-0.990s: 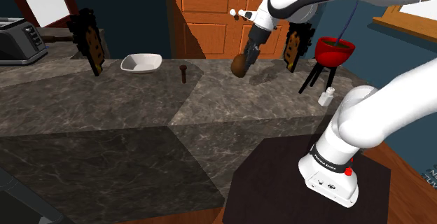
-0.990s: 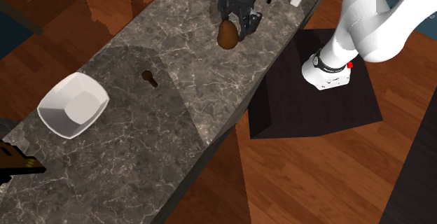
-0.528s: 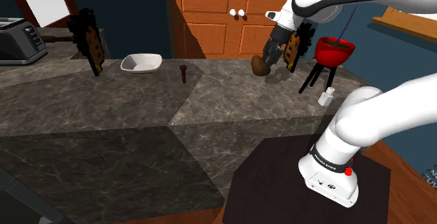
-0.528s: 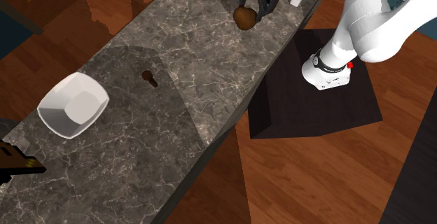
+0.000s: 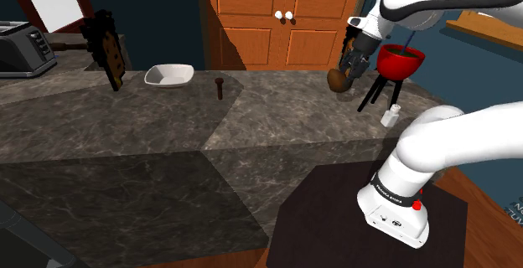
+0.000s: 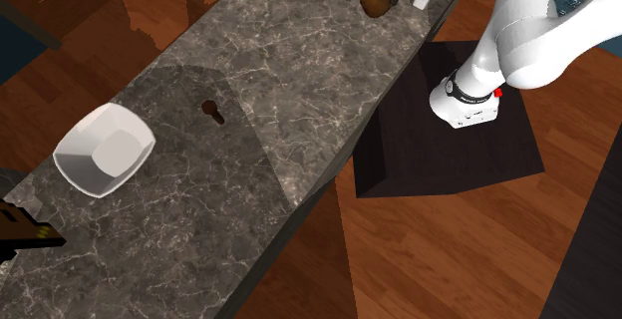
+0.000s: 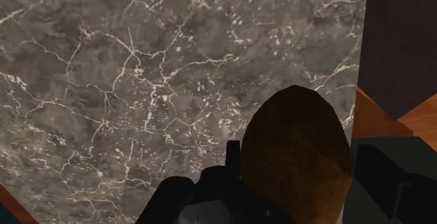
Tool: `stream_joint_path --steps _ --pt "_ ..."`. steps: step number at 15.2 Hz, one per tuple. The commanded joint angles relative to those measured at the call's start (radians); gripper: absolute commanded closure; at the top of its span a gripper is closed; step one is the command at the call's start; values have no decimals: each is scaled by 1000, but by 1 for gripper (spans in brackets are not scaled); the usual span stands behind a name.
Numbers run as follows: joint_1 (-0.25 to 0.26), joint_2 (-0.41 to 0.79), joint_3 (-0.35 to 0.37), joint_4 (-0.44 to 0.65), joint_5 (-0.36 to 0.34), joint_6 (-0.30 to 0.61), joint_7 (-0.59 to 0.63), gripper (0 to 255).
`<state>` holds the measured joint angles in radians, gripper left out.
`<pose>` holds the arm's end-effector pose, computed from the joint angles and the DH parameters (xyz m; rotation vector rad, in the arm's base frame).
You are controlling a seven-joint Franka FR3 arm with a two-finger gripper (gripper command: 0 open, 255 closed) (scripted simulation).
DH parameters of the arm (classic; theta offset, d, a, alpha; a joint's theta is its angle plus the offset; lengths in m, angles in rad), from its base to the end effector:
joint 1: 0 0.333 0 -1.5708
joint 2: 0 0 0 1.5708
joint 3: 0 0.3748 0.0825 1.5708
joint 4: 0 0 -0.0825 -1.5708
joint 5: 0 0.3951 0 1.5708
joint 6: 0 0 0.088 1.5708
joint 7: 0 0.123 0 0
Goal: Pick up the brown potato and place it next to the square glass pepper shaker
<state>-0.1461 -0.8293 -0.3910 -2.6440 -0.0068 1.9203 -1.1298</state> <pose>0.2451 -0.1630 0.5002 -2.7849 -1.0241 -0.3613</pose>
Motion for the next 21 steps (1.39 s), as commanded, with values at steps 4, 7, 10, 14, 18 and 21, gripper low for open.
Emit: stream_joint_path --steps 4,7,10,14,18,21 --pt "-84 -61 -99 11 -86 -89 -113 255" --pt "-124 -70 -163 35 -135 -128 -183 255" --pt "-156 -67 -228 70 -181 -163 -255 255" --pt "-184 -45 -318 132 -237 -201 -353 255" --pt "-191 -7 -413 210 -284 -232 -450 255" --pt "-182 29 -489 280 -312 -250 -524 255"
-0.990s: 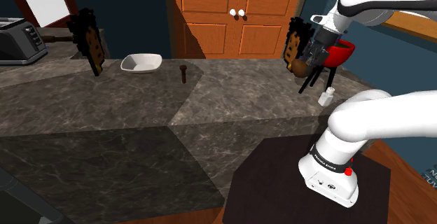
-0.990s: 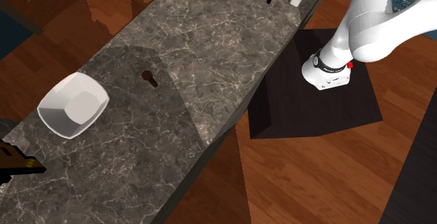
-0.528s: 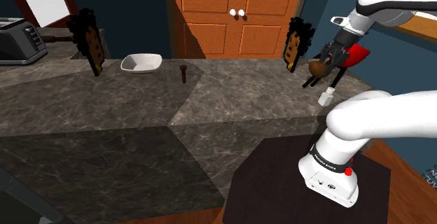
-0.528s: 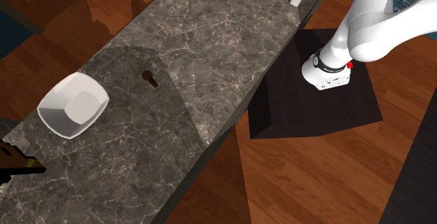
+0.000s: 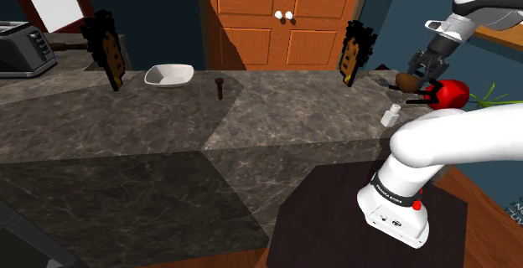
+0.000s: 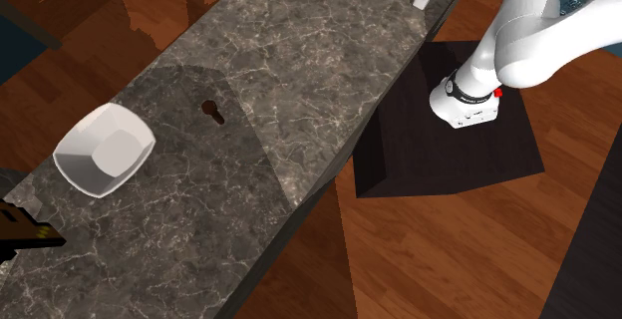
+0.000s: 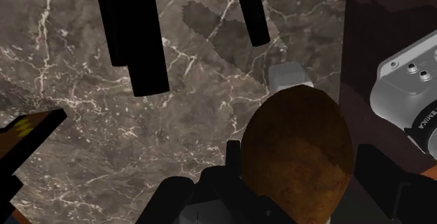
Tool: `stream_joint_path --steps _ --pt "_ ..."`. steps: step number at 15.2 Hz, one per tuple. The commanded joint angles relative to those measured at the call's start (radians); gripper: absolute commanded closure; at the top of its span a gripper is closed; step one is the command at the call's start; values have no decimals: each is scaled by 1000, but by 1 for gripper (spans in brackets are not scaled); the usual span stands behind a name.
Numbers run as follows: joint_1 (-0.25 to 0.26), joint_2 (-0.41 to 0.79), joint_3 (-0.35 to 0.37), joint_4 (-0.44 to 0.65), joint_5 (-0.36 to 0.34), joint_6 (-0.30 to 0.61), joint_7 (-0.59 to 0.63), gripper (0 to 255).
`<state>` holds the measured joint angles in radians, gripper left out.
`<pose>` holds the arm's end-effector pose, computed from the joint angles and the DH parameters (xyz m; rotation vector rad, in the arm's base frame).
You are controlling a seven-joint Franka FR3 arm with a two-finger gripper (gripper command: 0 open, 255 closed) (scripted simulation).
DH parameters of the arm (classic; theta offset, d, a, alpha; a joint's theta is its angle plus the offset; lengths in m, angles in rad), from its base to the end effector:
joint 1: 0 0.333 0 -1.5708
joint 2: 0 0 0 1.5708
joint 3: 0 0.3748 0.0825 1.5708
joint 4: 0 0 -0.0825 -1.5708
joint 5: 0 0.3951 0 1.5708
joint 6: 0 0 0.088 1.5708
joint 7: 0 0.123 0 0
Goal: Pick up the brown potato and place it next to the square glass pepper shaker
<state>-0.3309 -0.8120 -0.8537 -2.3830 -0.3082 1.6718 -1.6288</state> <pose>0.0512 -0.3638 0.5056 -2.7844 -1.0247 -0.3621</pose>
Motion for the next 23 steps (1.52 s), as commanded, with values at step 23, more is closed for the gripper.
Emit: stream_joint_path --steps 23 --pt "126 140 -386 72 -109 162 -224 255"
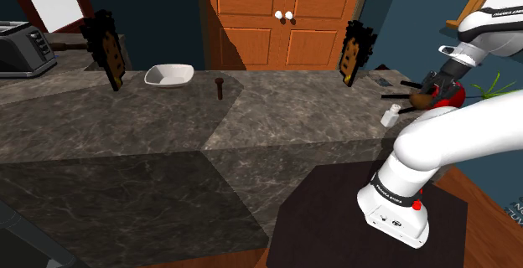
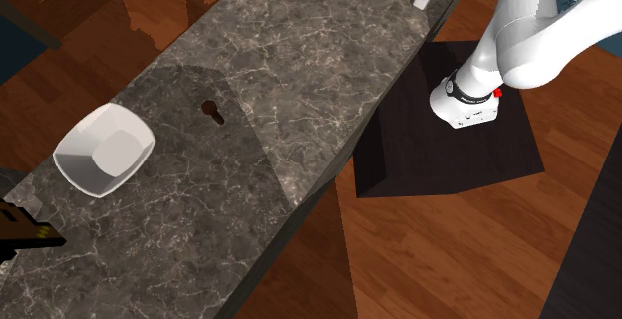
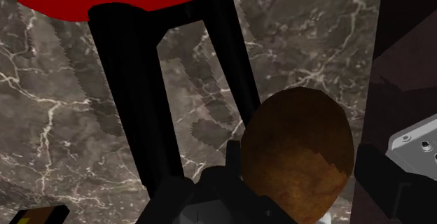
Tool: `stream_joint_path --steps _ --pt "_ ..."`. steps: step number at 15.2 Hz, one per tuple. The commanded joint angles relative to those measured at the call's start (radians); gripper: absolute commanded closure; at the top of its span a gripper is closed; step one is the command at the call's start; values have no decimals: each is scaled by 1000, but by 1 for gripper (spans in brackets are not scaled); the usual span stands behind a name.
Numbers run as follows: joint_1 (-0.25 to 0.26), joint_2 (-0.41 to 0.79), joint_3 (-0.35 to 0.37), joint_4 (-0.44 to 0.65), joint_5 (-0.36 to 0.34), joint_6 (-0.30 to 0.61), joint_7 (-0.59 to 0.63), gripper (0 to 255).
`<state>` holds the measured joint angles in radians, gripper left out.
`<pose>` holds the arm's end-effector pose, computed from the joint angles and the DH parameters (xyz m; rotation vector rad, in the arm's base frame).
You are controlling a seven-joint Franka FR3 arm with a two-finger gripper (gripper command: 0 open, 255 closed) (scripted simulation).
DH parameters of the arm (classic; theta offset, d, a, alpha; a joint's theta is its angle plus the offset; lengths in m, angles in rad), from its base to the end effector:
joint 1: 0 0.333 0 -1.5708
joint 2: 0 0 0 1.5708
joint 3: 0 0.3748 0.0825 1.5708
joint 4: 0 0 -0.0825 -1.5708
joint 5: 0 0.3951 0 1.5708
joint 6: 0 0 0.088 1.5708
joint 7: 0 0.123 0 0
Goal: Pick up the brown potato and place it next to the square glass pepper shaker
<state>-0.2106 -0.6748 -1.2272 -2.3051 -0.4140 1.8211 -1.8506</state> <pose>-0.0201 -0.4494 0.4277 -2.7838 -1.0256 -0.3607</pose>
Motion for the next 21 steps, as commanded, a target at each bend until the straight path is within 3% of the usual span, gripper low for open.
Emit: stream_joint_path --steps 1,11,13,21 --pt "11 6 -24 -14 -7 26 -4 255" --pt "76 60 -155 -80 -22 169 -35 255" --pt "83 112 -180 -95 16 214 -73 255" --pt "-3 294 -111 -107 205 266 -225 255"
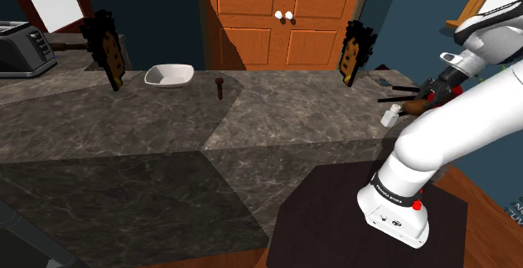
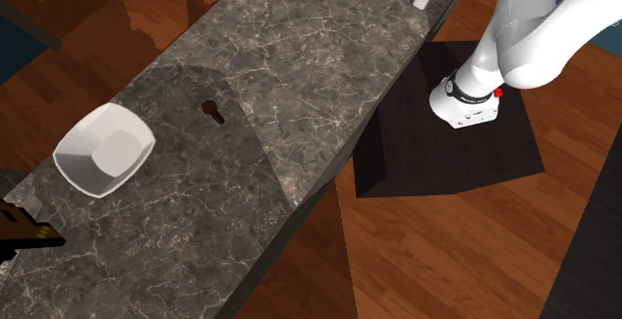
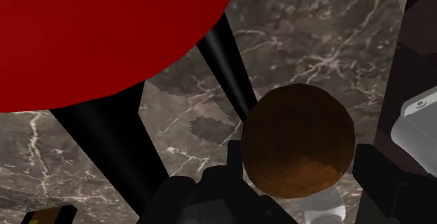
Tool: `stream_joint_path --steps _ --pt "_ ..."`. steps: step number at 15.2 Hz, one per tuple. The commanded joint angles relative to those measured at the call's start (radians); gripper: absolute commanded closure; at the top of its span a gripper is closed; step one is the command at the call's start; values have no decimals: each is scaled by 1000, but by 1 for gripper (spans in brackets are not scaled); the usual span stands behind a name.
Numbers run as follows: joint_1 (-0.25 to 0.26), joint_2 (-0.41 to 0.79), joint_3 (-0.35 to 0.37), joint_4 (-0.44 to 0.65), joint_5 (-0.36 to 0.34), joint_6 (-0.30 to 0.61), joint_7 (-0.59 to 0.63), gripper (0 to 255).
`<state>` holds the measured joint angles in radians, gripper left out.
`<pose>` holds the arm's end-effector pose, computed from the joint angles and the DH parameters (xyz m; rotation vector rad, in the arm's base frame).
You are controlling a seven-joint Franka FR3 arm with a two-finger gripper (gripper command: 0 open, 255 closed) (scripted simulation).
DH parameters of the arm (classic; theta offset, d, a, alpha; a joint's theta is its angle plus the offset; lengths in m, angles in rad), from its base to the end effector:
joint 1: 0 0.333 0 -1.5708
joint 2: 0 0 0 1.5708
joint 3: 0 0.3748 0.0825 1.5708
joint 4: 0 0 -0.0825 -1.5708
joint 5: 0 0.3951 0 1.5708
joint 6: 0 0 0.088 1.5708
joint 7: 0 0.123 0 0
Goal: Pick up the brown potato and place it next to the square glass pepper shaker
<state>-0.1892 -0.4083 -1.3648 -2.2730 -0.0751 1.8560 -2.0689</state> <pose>-0.0198 -0.4643 0.4001 -2.7125 -0.8872 -0.5685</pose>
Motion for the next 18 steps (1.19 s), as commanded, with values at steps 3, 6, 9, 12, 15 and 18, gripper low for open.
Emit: stream_joint_path --steps 3,6,9,12,15,18 --pt "-82 1 71 -153 -156 220 -1 0" --pt "-27 31 29 -139 -129 232 -10 0" --pt "-85 -8 105 -66 -142 121 7 0" --pt "-95 -16 120 -45 -144 93 10 0" --pt "-95 -15 119 -45 -144 93 10 0" --pt "-95 -15 119 -45 -144 93 10 0"
